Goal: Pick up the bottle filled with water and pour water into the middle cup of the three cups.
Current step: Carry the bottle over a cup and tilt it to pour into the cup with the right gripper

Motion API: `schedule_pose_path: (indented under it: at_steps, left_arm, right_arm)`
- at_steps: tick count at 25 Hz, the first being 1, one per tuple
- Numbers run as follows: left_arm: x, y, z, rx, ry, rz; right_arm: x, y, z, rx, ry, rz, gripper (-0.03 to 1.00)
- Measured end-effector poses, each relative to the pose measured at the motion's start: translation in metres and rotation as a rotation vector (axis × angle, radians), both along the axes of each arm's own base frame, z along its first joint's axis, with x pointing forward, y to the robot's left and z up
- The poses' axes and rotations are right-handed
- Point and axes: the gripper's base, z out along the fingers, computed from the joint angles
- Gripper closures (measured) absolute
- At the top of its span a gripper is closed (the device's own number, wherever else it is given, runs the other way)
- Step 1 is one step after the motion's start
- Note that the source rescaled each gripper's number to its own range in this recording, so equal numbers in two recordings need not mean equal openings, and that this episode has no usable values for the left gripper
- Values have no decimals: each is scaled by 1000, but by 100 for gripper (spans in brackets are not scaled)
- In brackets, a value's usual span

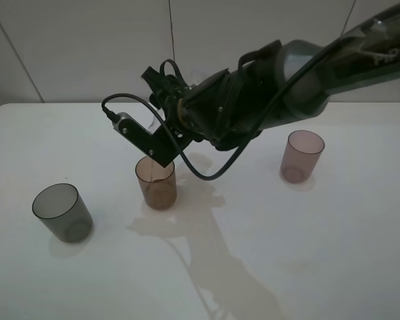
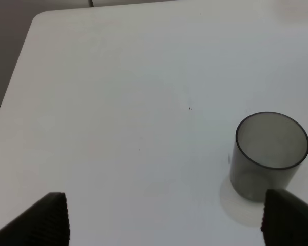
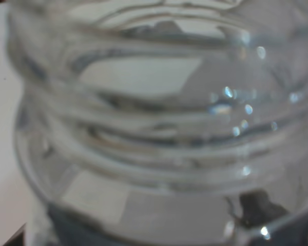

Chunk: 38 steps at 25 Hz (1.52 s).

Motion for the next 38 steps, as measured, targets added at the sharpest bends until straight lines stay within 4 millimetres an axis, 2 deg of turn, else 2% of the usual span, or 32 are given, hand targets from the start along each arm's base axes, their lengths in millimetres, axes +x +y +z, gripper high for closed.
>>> schedule_pose_path:
  at_steps: [38]
  left_arm:
    - [0,0,0,0,0,0]
  right_arm:
    - [-6,6,0,-181,-63,126,93]
